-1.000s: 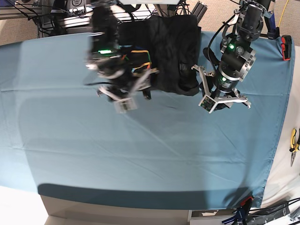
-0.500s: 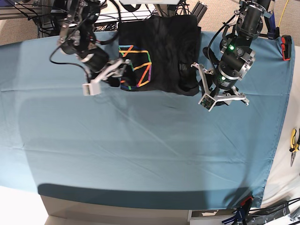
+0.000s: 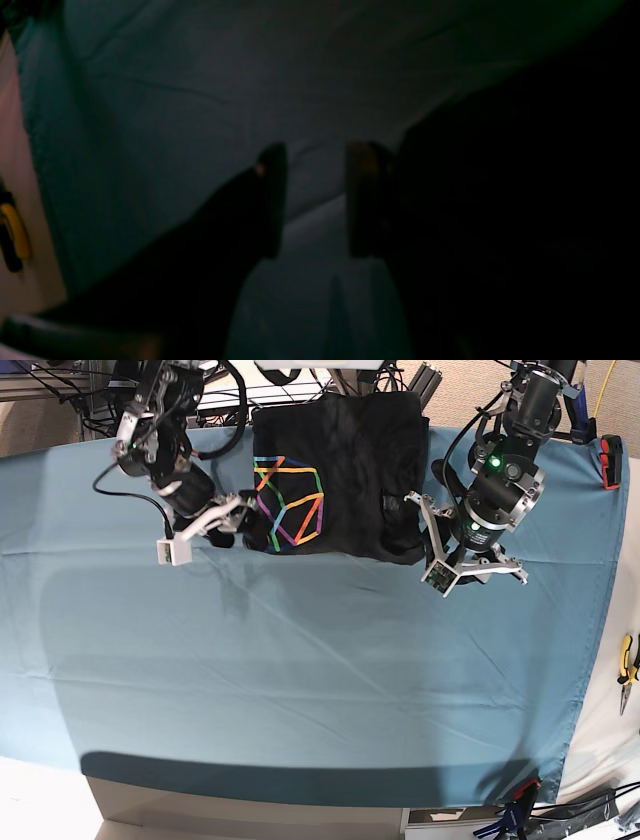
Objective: Fold the T-shirt properly
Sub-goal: 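Pull the right gripper back to the printed shirt edge and press it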
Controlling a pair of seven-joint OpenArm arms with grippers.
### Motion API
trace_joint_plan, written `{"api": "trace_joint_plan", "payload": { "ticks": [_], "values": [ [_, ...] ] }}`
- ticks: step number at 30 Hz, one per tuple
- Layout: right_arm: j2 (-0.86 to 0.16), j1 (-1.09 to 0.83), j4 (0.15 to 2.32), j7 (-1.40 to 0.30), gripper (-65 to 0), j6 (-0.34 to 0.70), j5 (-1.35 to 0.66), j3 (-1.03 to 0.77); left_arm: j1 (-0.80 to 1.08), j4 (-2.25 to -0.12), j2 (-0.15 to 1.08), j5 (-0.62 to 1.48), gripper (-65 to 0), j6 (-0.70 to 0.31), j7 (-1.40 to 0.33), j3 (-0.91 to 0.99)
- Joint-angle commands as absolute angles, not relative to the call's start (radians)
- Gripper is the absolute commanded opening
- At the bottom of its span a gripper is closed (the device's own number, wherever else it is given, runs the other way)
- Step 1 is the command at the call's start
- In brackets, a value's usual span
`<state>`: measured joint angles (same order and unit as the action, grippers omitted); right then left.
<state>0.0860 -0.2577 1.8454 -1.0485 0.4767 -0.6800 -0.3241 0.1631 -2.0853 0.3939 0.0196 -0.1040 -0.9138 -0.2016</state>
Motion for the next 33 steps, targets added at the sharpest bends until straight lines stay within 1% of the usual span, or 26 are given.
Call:
{"api": "trace_joint_plan", "payload": {
  "ticks": [1, 5, 11, 18, 19, 20, 21, 25, 26, 30, 33],
  "values": [
    [0.083, -0.242, 1.847, -1.038, -23.0, 0.484, -0.700, -0.319, 0.152, -2.100, 0.402, 0.020, -43.7, -0.101, -0.891, -0.198],
    [0.083, -0.223, 1.799, -1.040, -23.0, 0.484, -0.699, -0.290, 0.152, -2.100, 0.402, 0.020, -43.7, -0.101, -0.890, -0.198],
    [0.083, -0.196, 1.731, -1.046, -23.0, 0.484, -0.698, -0.199, 0.152, -2.100, 0.402, 0.020, -43.7, -0.101, -0.890, -0.198],
    [0.083, -0.181, 1.726, -1.038, -23.1, 0.485, -0.685, -0.151, 0.152, -2.100, 0.402, 0.020, -43.7, -0.101, -0.890, -0.198],
    [0.083, -0.179, 1.726, -1.034, -24.2, 0.485, -0.680, -0.152, 0.152, -2.100, 0.402, 0.020, -43.7, -0.101, -0.890, -0.198],
    [0.083, -0.176, 1.726, -1.032, -27.8, 0.485, -0.678, -0.152, 0.152, -2.100, 0.402, 0.020, -43.7, -0.101, -0.890, -0.198],
    [0.083, -0.174, 1.726, -1.029, -33.1, 0.485, -0.670, -0.152, 0.152, -2.100, 0.402, 0.020, -43.7, -0.101, -0.891, -0.198],
    [0.083, -0.160, 1.726, -1.024, -60.2, 0.485, -0.630, -0.152, 0.152, -2.100, 0.402, 0.017, -43.7, -0.101, -0.901, -0.198],
    [0.083, -0.158, 1.726, -1.021, -65.0, 0.485, -0.622, -0.152, 0.152, -2.100, 0.402, 0.008, -43.7, -0.100, -0.907, -0.198],
    [0.083, -0.148, 1.726, -1.017, -65.0, 0.485, -0.600, -0.152, 0.155, -2.100, 0.402, -0.025, -43.7, -0.083, -0.947, -0.197],
    [0.083, -0.147, 1.726, -1.017, -65.0, 0.486, -0.600, -0.152, 0.174, -2.100, 0.402, -0.010, -43.7, -0.066, -0.957, -0.164]
  ]
}}
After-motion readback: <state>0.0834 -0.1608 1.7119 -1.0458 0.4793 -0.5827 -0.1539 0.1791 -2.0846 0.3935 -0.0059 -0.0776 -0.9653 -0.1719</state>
